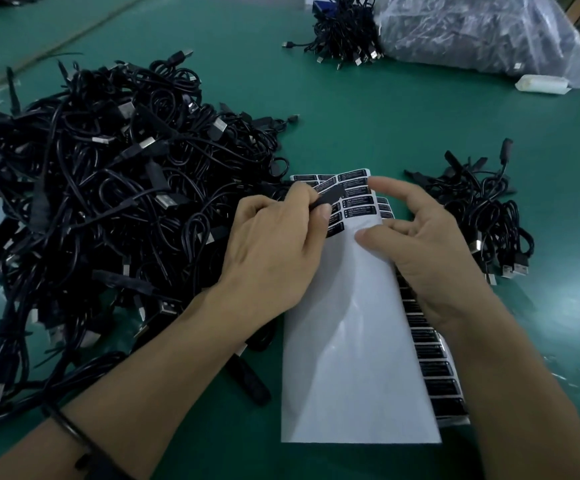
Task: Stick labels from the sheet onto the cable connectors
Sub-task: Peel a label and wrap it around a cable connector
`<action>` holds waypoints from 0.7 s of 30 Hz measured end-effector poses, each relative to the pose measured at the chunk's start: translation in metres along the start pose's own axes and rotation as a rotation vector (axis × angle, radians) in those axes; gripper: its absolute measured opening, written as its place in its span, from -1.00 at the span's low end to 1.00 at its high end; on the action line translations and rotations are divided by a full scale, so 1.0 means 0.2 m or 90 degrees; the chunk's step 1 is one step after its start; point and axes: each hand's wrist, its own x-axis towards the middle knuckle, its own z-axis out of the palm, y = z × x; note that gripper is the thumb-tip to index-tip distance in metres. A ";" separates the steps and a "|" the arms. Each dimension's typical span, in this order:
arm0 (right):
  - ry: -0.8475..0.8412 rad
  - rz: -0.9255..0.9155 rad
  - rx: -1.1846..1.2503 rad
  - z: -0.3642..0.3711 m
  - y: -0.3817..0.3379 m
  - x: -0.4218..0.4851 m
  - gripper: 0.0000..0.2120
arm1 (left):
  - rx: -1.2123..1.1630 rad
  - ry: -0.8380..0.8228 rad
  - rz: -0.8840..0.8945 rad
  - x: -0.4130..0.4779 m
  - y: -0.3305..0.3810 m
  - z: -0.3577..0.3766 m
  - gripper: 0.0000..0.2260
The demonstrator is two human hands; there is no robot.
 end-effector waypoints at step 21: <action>0.007 0.000 -0.025 0.02 0.02 0.02 -0.49 | -0.153 0.017 -0.044 0.01 0.05 -0.04 -0.56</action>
